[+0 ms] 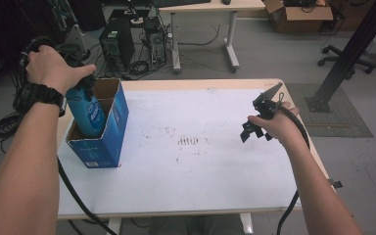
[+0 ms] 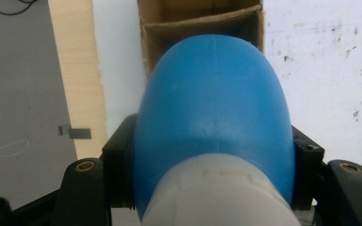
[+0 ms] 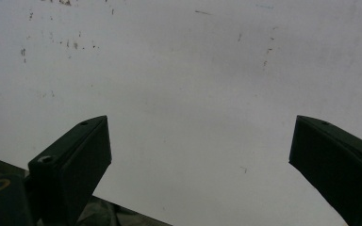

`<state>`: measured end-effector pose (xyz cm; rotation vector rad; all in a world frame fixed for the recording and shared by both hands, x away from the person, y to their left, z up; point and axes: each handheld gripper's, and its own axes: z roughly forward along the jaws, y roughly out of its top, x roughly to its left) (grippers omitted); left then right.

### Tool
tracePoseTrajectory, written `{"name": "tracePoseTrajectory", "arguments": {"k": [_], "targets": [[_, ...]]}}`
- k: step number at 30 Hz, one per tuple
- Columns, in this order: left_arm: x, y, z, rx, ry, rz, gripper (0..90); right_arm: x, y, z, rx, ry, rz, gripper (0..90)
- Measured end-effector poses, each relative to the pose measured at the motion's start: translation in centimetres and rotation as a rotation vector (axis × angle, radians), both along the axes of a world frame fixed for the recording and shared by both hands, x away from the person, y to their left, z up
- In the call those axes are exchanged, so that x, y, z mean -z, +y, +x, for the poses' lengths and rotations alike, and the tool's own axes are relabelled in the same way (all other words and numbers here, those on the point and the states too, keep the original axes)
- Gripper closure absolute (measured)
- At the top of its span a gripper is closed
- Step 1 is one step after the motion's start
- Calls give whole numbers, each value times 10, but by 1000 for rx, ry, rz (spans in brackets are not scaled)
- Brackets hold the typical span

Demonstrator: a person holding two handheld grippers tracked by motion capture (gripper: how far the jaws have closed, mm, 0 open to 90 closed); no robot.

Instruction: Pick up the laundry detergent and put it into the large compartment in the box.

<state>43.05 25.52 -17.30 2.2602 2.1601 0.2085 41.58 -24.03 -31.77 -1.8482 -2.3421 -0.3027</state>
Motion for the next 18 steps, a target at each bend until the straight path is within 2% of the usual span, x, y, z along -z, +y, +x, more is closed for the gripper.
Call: {"name": "tracePoseTrajectory", "arguments": {"k": [1, 7, 13, 15, 18], "targets": [[7, 1, 0, -2, 6, 0, 375, 1, 0, 0, 0, 0, -1, 65], [23, 1, 1, 8, 27, 5, 375, 3, 3, 0, -3, 4, 0, 65], [47, 4, 3, 3, 50, -22, 375, 5, 6, 1, -7, 8, -3, 65], [50, 4, 3, 3, 54, -22, 375, 6, 6, 1, -10, 8, -5, 65], [63, 4, 4, 3, 72, -11, 374, 7, 7, 2, -12, 8, -6, 65]]}}
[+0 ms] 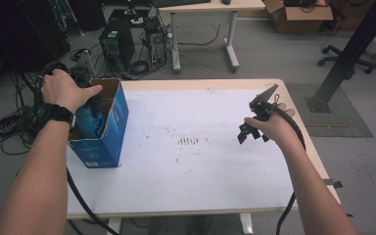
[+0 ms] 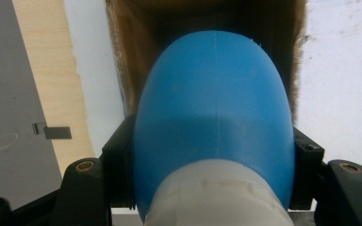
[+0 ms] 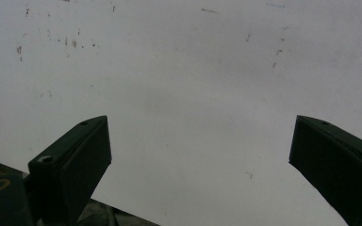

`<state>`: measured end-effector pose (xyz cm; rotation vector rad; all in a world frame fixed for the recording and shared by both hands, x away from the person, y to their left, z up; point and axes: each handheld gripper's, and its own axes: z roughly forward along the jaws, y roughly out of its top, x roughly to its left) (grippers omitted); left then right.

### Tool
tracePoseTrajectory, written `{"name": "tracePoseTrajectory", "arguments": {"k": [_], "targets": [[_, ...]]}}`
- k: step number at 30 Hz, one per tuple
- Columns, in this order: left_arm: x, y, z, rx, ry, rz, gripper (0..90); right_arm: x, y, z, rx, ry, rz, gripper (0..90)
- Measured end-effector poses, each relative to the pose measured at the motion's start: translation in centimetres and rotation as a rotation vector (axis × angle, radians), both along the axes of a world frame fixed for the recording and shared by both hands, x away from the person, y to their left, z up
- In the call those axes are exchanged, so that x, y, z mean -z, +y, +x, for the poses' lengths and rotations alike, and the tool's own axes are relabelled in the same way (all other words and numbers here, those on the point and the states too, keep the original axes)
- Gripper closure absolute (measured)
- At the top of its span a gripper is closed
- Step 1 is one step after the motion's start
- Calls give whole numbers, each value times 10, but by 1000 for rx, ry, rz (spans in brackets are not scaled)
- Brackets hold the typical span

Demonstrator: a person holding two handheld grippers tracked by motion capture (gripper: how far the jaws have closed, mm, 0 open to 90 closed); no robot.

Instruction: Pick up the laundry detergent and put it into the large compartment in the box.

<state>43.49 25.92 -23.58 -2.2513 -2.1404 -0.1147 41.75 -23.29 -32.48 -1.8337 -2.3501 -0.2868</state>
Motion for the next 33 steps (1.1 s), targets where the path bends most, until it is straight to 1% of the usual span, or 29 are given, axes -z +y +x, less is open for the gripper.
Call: {"name": "tracePoseTrajectory", "arguments": {"k": [2, 6, 7, 10, 11, 12, 13, 21, 22, 27, 31, 33], "targets": [[2, 0, 0, -1, 2, 0, 375, 1, 1, 0, -1, 3, 2, 65], [13, 1, 1, -3, 14, -6, 375, 3, 1, 0, 0, 9, 1, 65], [13, 1, 1, -3, 14, -6, 375, 4, 1, 1, -2, 11, -2, 65], [18, 1, 1, -5, 21, -8, 375, 5, 2, 1, 1, 11, 0, 65], [22, 2, 1, -3, 21, -7, 375, 5, 2, 1, -5, 12, -1, 65], [22, 2, 1, -3, 21, -7, 375, 5, 2, 1, -5, 12, -1, 65], [26, 2, 1, -2, 25, -9, 375, 6, 3, 1, -3, 11, -1, 65], [38, 3, 0, -1, 38, -18, 374, 7, 3, 1, -3, 12, 4, 65], [39, 2, 0, 1, 43, -17, 375, 7, 3, 1, -2, 13, 4, 66], [43, 3, 0, -1, 38, -26, 374, 8, 2, 0, 1, 14, 3, 65], [45, 3, 0, 1, 40, -22, 374, 8, 2, 0, -2, 13, 4, 65], [45, 4, 0, 2, 33, -25, 375, 8, 2, 0, -3, 14, 4, 65]]}}
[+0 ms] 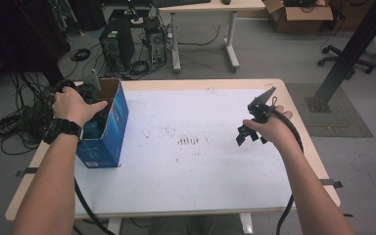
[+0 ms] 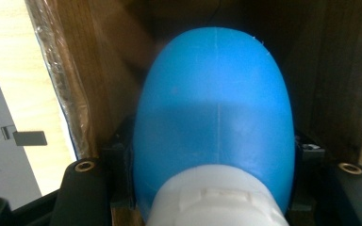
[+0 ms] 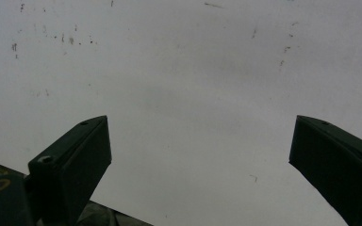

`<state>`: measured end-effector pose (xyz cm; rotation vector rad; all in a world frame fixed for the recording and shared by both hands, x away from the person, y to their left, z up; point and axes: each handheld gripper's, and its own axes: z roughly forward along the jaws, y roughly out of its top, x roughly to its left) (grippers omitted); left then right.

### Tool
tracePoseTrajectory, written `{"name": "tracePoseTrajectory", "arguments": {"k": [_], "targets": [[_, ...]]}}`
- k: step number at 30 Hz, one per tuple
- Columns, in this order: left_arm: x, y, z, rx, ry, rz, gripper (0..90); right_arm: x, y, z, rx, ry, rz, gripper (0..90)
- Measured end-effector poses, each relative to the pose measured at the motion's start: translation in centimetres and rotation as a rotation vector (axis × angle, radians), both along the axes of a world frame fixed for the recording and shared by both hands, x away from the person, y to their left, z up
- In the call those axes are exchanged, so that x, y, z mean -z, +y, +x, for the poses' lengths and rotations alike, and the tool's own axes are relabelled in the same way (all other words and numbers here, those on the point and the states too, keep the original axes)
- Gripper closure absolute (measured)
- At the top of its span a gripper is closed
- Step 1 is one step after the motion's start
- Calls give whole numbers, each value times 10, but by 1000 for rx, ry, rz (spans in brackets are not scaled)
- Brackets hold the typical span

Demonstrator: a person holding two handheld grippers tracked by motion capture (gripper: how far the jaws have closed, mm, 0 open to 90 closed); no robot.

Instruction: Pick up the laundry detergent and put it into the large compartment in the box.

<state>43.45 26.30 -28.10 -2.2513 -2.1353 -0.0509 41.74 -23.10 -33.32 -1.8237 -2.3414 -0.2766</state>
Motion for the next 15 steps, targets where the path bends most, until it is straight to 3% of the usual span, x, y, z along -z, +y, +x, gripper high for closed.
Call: {"name": "tracePoseTrajectory", "arguments": {"k": [15], "targets": [[2, 1, 0, 6, -1, 0, 372, 1, 0, -1, 1, 2, 1, 65]]}}
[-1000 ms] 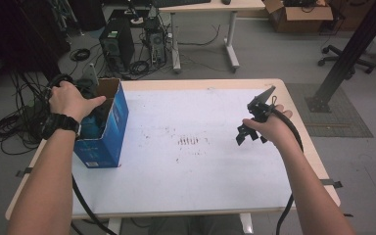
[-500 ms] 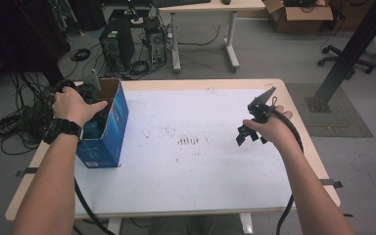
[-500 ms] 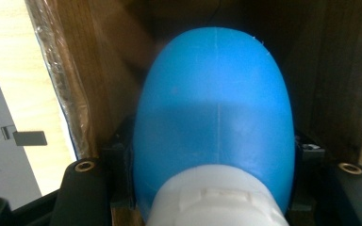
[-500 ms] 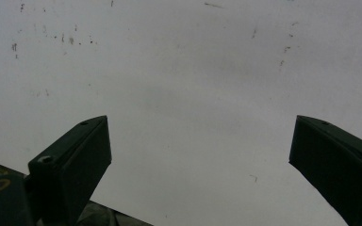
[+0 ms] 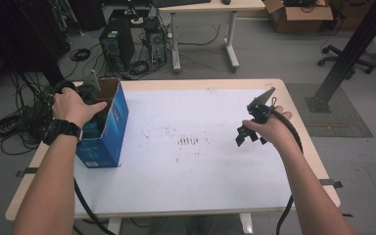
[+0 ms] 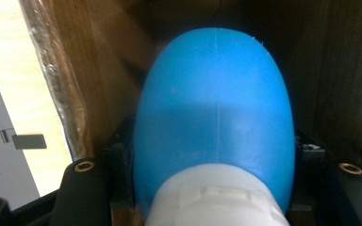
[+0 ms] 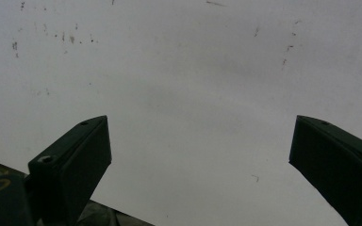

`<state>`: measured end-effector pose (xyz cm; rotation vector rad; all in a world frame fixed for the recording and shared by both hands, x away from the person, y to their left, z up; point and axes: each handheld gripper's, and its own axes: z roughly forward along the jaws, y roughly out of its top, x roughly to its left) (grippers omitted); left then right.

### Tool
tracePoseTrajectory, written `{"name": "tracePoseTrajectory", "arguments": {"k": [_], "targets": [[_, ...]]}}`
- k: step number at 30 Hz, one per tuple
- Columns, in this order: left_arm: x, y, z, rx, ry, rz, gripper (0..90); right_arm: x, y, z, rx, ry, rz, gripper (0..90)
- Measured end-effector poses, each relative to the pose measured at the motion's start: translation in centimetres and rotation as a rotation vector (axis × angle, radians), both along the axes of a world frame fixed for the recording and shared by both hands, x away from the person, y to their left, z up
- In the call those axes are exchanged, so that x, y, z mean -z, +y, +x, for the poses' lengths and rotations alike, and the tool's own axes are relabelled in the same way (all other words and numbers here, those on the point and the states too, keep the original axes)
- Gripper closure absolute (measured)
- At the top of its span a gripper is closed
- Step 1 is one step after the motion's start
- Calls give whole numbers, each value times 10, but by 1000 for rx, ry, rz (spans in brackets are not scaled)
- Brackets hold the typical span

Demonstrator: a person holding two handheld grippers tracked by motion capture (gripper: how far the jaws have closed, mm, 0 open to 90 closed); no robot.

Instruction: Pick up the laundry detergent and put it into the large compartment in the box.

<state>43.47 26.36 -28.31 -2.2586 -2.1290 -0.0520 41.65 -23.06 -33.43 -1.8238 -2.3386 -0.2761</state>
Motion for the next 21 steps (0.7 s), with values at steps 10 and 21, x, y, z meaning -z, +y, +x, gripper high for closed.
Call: {"name": "tracePoseTrajectory", "arguments": {"k": [10, 21], "targets": [[0, -1, 1, 1, 4, -1, 371, -1, -4, -1, 9, -2, 2, 65], [-6, -2, 0, 5, 6, 0, 331, -1, -6, -1, 8, -3, 6, 65]]}}
